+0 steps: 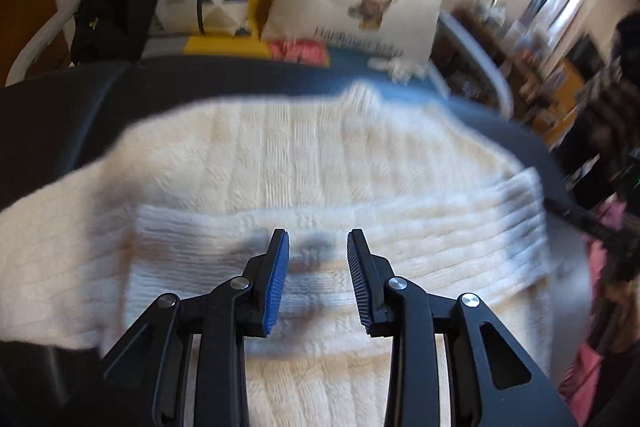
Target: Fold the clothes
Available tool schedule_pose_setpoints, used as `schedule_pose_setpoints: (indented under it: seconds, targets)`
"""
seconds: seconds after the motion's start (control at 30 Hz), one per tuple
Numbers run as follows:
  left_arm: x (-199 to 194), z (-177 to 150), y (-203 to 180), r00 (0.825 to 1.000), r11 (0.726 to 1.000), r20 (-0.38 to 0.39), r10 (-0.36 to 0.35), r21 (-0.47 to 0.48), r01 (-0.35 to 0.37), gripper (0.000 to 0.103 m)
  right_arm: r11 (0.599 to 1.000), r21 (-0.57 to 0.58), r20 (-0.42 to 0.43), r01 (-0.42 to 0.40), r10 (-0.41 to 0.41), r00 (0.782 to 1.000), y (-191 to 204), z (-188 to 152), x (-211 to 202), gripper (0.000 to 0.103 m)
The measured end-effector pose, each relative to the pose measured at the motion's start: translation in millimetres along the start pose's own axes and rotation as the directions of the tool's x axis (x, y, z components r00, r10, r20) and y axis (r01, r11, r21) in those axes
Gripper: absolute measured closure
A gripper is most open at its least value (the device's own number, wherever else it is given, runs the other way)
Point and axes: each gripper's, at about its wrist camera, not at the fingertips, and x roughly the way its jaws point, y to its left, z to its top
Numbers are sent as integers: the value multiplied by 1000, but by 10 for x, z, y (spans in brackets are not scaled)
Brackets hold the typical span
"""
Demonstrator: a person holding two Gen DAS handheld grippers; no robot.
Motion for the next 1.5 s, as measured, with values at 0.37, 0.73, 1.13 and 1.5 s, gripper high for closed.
schedule_pose_setpoints:
  seconds: [0.37,0.73,1.13,1.5]
  targets:
    - [-140,135,-355,991,993,82,-110,53,106,70,940,255,-6,-225,234,972,-587,178,21,73]
    - [197,373,-1596,969,861,23,-244,466,205,70,823,390,107,-413,404,908,-947,391,267,81]
    - [1022,836,-2496,838,660,-418,-351,524,538,58,913,215,34,-348,349,936,-1096,-203,-132,73]
    - [1326,886,-2960,717,574,-612,-334,471,669,58,925,18,-49,-379,380,924,-685,-489,12,71]
